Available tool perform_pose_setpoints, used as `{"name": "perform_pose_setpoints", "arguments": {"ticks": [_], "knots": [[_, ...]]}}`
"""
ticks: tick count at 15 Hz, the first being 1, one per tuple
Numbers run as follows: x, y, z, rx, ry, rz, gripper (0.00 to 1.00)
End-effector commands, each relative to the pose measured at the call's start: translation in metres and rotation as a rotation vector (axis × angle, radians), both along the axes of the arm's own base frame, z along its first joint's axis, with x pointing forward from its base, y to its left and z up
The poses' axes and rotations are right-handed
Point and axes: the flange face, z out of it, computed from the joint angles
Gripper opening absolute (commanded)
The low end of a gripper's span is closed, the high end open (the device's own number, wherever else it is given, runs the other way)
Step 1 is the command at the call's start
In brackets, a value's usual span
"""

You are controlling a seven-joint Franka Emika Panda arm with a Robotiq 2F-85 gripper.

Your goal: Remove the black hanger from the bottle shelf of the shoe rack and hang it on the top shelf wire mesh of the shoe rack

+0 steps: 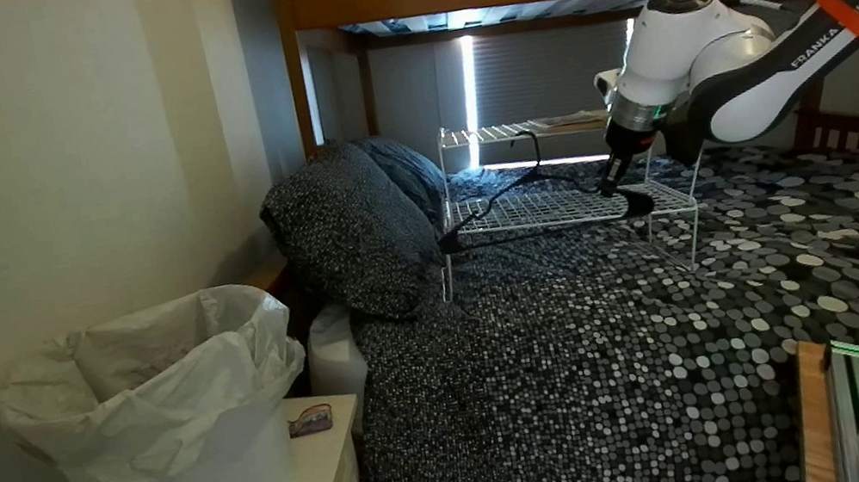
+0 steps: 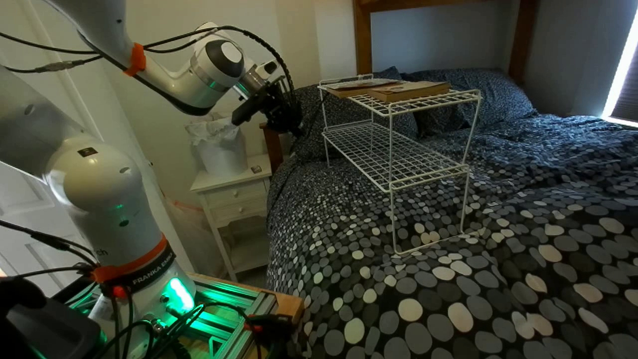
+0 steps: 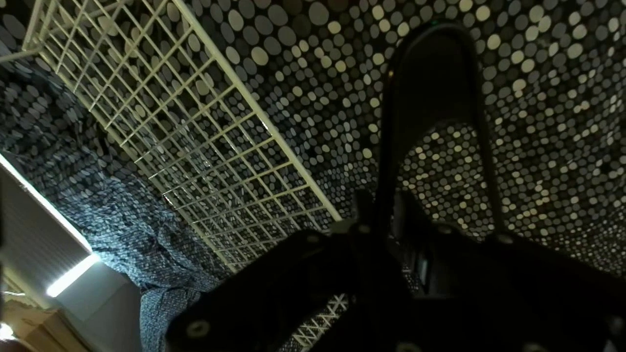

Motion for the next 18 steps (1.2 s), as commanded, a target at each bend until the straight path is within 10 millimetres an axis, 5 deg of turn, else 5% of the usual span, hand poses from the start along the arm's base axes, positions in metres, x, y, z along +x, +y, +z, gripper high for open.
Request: {"name": "perform_pose_setpoints", "arguments": {"ticks": [1,8,9,12,14,18], "knots": [[0.000,0.004,-0.001,-0.013,0.003,0.007,0.51],[0.000,0.014,0.019,-0.012,-0.052,0.030,1.00],[-0.012,0.020,0.020,-0.005,-0.064,0.039,1.00],[-0.009,0.028,0.049,0.079,-0.081,-0.006,1.00],[-0.044,0.034,0.057,0.179,-0.099,-0.061,1.00],[-0.078,0.037,0.113,0.414,-0.030,-0.161,1.00]]}}
